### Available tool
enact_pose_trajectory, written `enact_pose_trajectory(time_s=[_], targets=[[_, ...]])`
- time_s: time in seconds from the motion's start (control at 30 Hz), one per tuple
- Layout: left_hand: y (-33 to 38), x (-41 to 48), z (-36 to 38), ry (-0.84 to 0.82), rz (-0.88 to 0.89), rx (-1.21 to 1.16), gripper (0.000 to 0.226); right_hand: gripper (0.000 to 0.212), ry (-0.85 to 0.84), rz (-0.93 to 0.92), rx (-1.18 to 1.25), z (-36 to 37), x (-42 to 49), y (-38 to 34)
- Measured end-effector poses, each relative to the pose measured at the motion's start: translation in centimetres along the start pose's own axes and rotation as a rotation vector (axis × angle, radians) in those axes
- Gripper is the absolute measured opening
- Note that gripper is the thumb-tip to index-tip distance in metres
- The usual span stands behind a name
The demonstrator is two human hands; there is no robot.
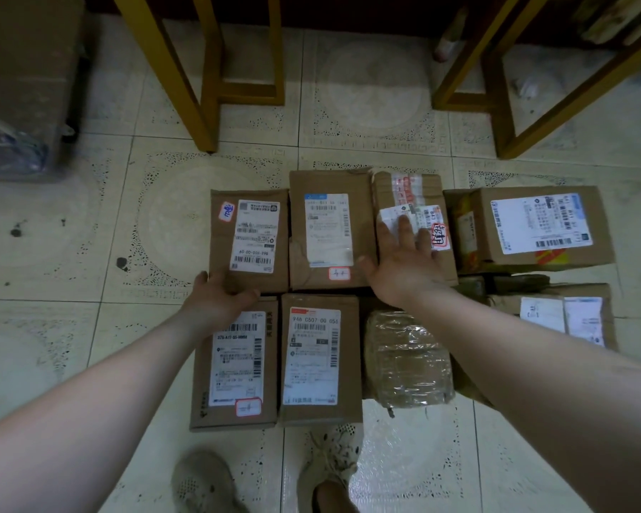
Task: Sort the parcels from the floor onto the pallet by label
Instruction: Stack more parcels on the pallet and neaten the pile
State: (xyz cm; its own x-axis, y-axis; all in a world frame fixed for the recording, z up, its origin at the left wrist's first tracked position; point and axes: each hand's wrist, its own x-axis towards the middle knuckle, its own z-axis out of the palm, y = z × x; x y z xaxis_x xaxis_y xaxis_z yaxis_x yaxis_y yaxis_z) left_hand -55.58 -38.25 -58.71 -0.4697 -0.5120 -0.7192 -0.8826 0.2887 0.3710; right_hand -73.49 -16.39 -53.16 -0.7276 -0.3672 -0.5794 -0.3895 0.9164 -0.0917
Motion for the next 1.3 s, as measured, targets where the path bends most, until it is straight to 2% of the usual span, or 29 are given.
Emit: enact_pose_trajectory(time_s=[0.1, 0.23, 0.33, 0.4, 0.47, 0.53, 0.63, 1.0, 1.17, 1.3], targets=[[-0.1, -1.5, 0.3, 0.01, 0.035, 0.086, 0.089, 0.068, 0.035, -0.038, -0.03, 0.3, -2.1, 0.9], [-0.1, -4.1, 1.0, 0.04, 0.14, 0.343, 0.09, 0.067, 0.125, -0.07, -0.032, 1.8, -6.1, 2.1], [0.0, -7.3, 3.0, 0.064, 0.367, 0.536, 0.091, 0.071, 0.121, -0.053, -0.06, 4.0, -9.7, 2.9], [-0.6, -9.4, 5.1, -0.009, 0.585, 0.628, 0.097, 0.079, 0.033, -0.02, -0.074, 6.1, -12.0, 3.5], [-1.4, -10.6, 7.0, -0.113, 0.705, 0.73, 0.102, 0.089, -0.057, -0.014, -0.094, 8.2, -13.7, 4.2], [-1.8, -10.7, 8.7, -0.142, 0.698, 0.772, 0.103, 0.091, -0.077, -0.033, -0.128, 9.5, -14.4, 4.9], [-1.4, -10.5, 9.9, -0.11, 0.657, 0.775, 0.101, 0.087, -0.015, -0.061, -0.154, 9.8, -13.9, 5.5], [-0.2, -12.1, 9.0, -0.082, 0.557, 0.866, 0.098, 0.08, -0.011, -0.171, -0.154, 8.3, -14.7, 6.2], [3.2, -13.8, 7.5, 0.009, 0.585, 0.792, 0.094, 0.074, 0.113, -0.21, -0.066, 5.5, -16.5, 8.4], [8.4, -15.1, 8.5, 0.073, 0.643, 0.769, 0.096, 0.067, 0.249, -0.097, 0.02, 2.9, -16.7, 12.4]])
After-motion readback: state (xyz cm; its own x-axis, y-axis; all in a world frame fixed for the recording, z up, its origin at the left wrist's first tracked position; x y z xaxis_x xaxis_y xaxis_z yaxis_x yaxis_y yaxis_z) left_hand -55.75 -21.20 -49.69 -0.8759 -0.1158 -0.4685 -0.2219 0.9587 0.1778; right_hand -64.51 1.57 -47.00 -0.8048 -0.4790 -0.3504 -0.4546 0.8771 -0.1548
